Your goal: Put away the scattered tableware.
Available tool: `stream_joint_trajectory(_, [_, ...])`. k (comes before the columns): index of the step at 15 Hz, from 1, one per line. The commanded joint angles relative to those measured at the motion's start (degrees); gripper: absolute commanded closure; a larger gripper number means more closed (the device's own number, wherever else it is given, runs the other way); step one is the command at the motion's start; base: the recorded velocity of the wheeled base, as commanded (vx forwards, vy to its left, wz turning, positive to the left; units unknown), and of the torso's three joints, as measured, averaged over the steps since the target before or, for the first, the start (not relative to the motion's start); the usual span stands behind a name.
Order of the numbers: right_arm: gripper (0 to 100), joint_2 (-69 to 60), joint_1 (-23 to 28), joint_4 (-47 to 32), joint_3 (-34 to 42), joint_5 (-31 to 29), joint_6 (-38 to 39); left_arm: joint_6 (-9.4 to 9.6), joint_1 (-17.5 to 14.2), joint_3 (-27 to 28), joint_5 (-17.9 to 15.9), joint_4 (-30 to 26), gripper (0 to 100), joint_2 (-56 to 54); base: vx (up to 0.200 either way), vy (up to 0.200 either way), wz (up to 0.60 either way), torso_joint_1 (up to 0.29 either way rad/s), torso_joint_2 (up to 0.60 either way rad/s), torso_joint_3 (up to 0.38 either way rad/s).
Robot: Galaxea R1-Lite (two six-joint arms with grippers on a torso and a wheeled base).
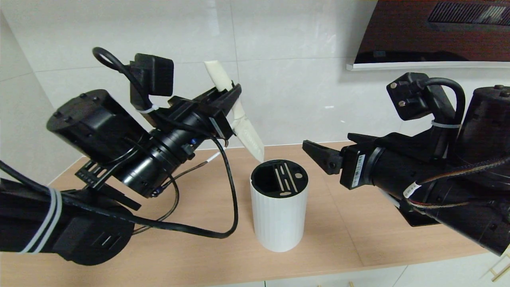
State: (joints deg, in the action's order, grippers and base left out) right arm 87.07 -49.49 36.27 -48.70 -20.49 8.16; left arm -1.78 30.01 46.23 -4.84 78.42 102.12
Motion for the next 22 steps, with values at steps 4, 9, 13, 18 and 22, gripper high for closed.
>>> stream_joint_trajectory(4, [0,0.2,0.0,0.0,0.0,0.0,-0.1,0.20,0.7,-2.4,-0.2,0.0,100,1.9,0.000,0.000,0.00,0.000,0.00,0.000])
stream_joint_trajectory(9, [0,0.6,0.0,-0.1,0.1,0.0,-0.1,0.29,2.8,-3.8,-0.2,-0.6,100,2.3,0.000,0.000,0.00,0.000,0.00,0.000])
stream_joint_trajectory(13, [0,0.7,0.0,0.0,0.1,0.0,0.0,0.20,3.6,-4.7,-0.3,-2.6,100,3.7,0.000,0.000,0.00,0.000,0.00,0.000])
stream_joint_trajectory(18, [0,0.7,0.0,-0.1,0.2,0.0,-0.1,0.20,4.5,-4.2,-0.6,-2.4,100,8.1,0.000,0.000,0.00,0.000,0.00,0.000])
stream_joint_trajectory(22, [0,1.0,0.0,0.0,0.1,0.0,-0.1,0.20,5.5,-2.5,-0.5,-2.2,100,11.7,0.000,0.000,0.00,0.000,0.00,0.000])
